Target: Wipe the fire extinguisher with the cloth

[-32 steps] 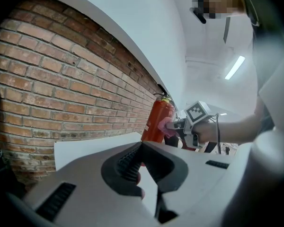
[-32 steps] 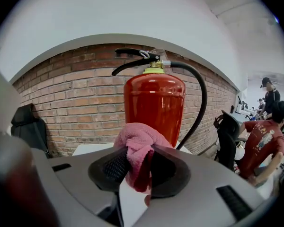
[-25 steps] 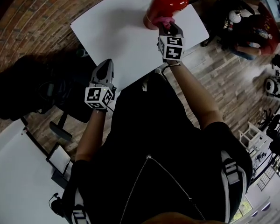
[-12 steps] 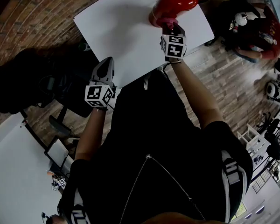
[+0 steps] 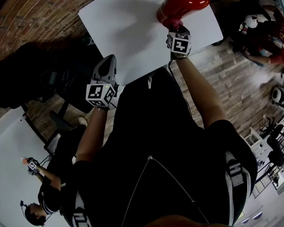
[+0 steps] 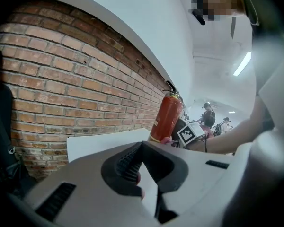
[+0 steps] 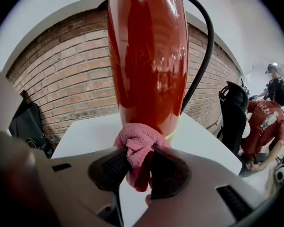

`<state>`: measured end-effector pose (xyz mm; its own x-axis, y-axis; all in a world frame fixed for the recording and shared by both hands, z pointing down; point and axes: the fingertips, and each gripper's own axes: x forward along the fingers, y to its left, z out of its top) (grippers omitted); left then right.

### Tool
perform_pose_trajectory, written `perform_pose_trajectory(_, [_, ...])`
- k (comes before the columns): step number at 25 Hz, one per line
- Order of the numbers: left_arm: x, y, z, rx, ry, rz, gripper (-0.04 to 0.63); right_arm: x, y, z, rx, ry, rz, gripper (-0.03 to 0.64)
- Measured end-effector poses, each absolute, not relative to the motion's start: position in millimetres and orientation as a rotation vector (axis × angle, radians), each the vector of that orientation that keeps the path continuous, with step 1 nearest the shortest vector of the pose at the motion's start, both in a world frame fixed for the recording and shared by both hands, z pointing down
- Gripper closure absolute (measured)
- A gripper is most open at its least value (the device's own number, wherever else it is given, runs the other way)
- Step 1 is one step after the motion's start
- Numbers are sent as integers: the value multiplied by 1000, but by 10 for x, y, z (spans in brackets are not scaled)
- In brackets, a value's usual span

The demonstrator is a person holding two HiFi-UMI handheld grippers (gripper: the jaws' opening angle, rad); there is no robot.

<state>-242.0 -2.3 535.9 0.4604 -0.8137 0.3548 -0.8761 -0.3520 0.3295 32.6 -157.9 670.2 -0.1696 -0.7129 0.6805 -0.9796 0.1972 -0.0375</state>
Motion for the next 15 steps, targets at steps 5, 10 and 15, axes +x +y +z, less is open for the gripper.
perform_pose_trajectory(5, [-2464,9,5423,2219,-1423,189,578,322,-1587,6858,1558,-1949,664,499])
perform_pose_trajectory(10, [-2474,16,5440,2204,-1432,197,578,294,-1595,7065,1527,-1936,691,499])
perform_pose_trajectory(15, [-2516,33,5451,2187,-1457,193,578,297,-1597,7374,1496,-1920,711,499])
